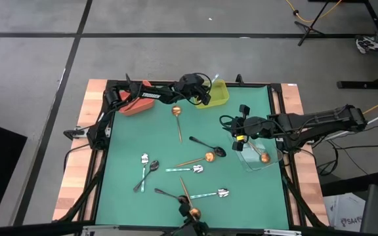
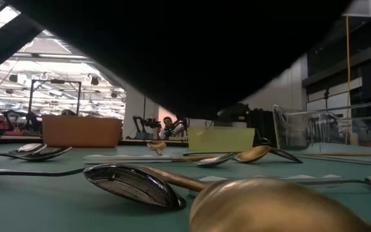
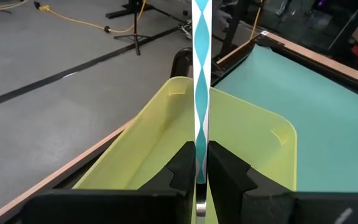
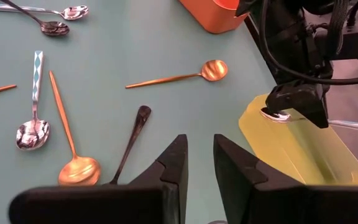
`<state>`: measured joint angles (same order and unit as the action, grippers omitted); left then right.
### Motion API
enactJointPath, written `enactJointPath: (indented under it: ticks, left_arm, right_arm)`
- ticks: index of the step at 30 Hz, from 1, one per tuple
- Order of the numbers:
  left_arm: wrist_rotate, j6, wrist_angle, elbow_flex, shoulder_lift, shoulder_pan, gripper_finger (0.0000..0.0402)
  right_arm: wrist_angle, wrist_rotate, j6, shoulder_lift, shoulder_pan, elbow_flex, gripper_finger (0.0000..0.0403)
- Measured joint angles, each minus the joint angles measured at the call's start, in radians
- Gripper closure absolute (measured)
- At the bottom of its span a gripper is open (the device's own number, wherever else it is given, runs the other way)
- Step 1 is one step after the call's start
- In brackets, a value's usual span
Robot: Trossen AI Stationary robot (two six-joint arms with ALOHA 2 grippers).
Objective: Sort silverware by color (type)
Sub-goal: Put the top center white and green spoon into the yellow bin, then put the center gold spoon into the transparent bin
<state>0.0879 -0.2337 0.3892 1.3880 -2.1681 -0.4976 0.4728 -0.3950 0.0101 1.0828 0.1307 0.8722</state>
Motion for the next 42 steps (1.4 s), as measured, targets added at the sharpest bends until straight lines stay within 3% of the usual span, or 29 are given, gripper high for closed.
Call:
enactJointPath:
  ticks: [9,24,33,42]
  left_arm:
    - [0.0,0.0,-0.001,0.0,0.0,0.0,0.0365]
    - [0.007,0.0,-0.04,0.0,0.0,0.0,0.0304]
    - [-0.002,0.003,-0.041,-0.001,0.012,0.0,0.0305]
    - [-0.067,0.057,-0.081,-0.001,0.129,0.005,0.0317]
  right_arm:
    - [0.0,0.0,0.0,0.0,0.0,0.0,0.0336]
    - [0.0,0.0,0.0,0.0,0.0,0.0,0.0336]
    - [0.0,0.0,0.0,0.0,0.0,0.0,0.0336]
    - [0.0,0.001,0.0,0.0,0.0,0.0,0.0336]
